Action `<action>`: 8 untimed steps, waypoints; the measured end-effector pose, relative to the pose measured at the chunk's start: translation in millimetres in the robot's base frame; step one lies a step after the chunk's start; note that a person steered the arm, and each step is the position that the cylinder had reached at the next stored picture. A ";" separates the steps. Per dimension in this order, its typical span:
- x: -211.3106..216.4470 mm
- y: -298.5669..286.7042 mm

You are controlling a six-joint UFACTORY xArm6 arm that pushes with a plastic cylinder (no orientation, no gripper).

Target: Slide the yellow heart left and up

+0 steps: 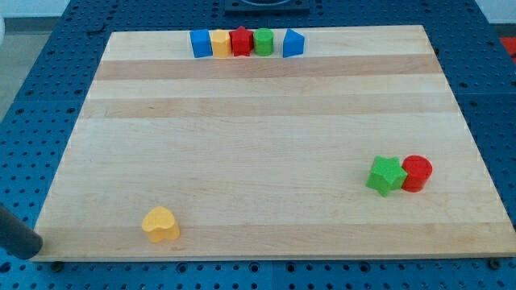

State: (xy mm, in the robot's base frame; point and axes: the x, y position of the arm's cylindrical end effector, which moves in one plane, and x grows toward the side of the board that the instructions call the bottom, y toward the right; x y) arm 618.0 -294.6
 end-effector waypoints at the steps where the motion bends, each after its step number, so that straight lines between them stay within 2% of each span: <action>1: 0.6 40.1; 3: -1.1 199.8; 4: -26.2 245.4; 5: -69.4 275.3; 6: -66.6 290.1; 7: -19.3 290.3; 8: 0.7 274.0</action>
State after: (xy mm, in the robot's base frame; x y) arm 618.7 -20.6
